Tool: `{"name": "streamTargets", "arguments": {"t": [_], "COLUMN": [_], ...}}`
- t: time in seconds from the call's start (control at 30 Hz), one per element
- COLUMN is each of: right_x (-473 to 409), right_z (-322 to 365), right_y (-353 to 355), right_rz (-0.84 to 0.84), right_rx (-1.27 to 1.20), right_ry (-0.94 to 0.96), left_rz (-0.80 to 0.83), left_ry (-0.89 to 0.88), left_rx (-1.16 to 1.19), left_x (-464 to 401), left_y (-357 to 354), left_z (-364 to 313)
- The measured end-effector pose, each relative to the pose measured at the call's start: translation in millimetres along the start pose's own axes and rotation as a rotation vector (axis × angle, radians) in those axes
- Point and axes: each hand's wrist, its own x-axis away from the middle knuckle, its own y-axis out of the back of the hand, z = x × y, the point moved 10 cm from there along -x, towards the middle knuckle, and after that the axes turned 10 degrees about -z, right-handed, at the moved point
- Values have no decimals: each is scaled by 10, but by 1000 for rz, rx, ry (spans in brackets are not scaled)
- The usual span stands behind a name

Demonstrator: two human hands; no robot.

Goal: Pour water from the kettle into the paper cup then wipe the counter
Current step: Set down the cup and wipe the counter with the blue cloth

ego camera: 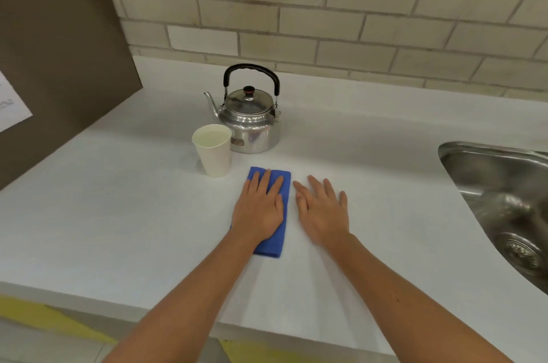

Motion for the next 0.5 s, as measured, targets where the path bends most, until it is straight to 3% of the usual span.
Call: {"name": "streamTargets", "arguments": {"t": [0.23, 0.5], "right_x": [-11, -31], "right_z": [140, 257], "right_y": [-35, -43], "right_rz": [-8, -11], "right_rx": [33, 67], "right_ry": [-102, -219], "left_rz": [-26, -69], "left_ry": [76, 272], "left_rx": [20, -57], "left_x": [878, 471], "left_y": [455, 766], "left_z": [800, 2089]}}
